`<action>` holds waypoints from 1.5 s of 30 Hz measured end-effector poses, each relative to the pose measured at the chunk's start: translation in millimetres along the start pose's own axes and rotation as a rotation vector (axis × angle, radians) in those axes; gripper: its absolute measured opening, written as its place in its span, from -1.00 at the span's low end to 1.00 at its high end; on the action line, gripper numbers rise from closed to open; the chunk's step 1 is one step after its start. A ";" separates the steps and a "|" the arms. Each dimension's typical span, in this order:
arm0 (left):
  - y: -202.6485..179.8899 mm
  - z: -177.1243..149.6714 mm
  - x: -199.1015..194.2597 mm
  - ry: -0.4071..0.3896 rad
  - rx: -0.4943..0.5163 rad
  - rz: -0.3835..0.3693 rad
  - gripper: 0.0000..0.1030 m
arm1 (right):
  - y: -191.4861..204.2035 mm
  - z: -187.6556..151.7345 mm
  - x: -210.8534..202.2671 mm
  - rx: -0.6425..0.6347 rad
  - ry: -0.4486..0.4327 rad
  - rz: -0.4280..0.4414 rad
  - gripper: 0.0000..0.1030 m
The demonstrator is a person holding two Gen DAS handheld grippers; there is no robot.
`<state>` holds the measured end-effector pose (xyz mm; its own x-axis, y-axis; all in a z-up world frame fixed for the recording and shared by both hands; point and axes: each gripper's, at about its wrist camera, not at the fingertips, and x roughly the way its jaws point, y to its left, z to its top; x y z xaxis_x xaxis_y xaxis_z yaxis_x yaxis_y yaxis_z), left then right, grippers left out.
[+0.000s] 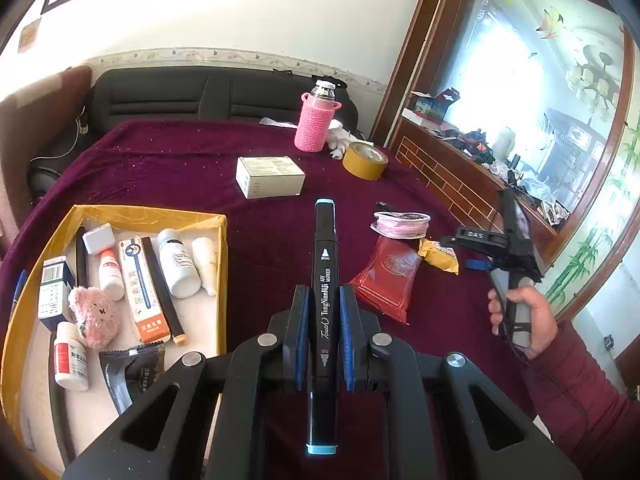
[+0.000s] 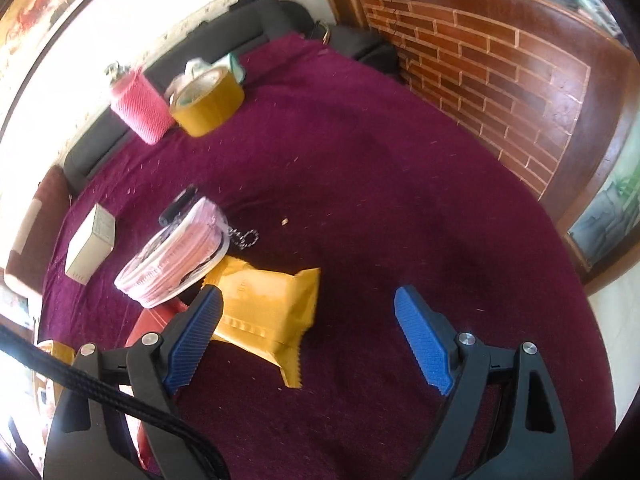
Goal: Organize objects
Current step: 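Lift the marker toward the tray with the left gripper while the right gripper grasps the yellow snack packet, then lower the marker into the tray and open the left gripper while the right gripper carries the yellow packet over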
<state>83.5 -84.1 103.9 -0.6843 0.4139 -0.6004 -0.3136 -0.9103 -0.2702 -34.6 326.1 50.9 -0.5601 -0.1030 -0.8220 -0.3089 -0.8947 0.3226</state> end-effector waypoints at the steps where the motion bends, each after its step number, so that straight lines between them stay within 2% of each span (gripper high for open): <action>1: -1.9 -1.0 0.1 0.003 0.002 -0.003 -0.77 | 3.9 1.1 5.5 -0.015 0.019 -0.006 0.72; 3: -4.3 -2.7 -1.4 0.005 0.006 -0.006 -0.77 | 11.4 2.1 7.4 -0.050 0.007 -0.018 0.73; 4: -5.8 -3.5 -1.9 0.006 0.009 -0.006 -0.77 | 15.5 1.1 8.7 -0.072 0.014 0.007 0.73; 6: -7.0 -5.1 -3.4 0.004 0.011 -0.006 -0.77 | 22.6 -5.8 8.2 -0.125 0.031 0.034 0.54; 7: -6.9 -5.7 -4.6 0.002 0.012 -0.006 -0.77 | 26.6 -11.9 5.4 -0.162 0.029 0.032 0.33; 10: -5.0 -5.3 -5.8 -0.002 0.010 -0.001 -0.77 | 27.8 -29.3 -6.6 -0.211 0.061 0.068 0.23; 13: -1.6 -6.4 -3.6 0.002 0.001 -0.003 -0.77 | 24.9 -49.9 -17.9 -0.274 0.111 0.095 0.24; 16: -0.5 -10.3 3.7 0.028 -0.008 -0.008 -0.77 | 23.8 -65.7 -28.2 -0.347 0.121 0.083 0.29; 20: -8.1 -22.2 18.8 0.098 0.014 0.006 -0.77 | 22.5 -70.9 -37.0 -0.366 0.066 0.014 0.47; 25: -24.9 -43.9 41.9 0.204 0.048 0.017 -0.77 | 32.8 -72.3 -27.1 -0.347 0.061 -0.004 0.57; 28: -33.9 -54.3 56.1 0.239 0.086 0.067 -0.77 | 42.1 -79.0 -23.1 -0.399 0.022 -0.069 0.57; 30: -37.3 -60.3 69.1 0.267 0.116 0.114 -0.77 | 47.9 -82.1 -21.4 -0.432 0.014 -0.106 0.50; 33: -37.8 -68.2 90.0 0.310 0.142 0.186 -0.77 | 44.6 -84.9 -27.8 -0.422 0.019 -0.073 0.44; 34: -40.7 -68.4 91.2 0.283 0.164 0.206 -0.76 | 41.6 -85.7 -30.4 -0.415 0.024 -0.060 0.43; 37: -50.5 -70.9 95.7 0.268 0.224 0.258 -0.77 | 34.2 -89.1 -37.1 -0.401 0.029 -0.036 0.41; 40: -51.2 -73.2 92.2 0.273 0.211 0.174 -1.00 | 34.1 -93.9 -43.3 -0.390 0.030 -0.004 0.38; 45: -40.3 -63.6 68.6 0.226 0.108 0.055 -1.00 | 40.7 -98.8 -55.8 -0.394 0.019 0.047 0.36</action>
<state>91.1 -19.2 25.8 -0.5414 0.3416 -0.7682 -0.3566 -0.9208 -0.1581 60.0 252.5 63.5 -0.5514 -0.1526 -0.8202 0.0375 -0.9867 0.1584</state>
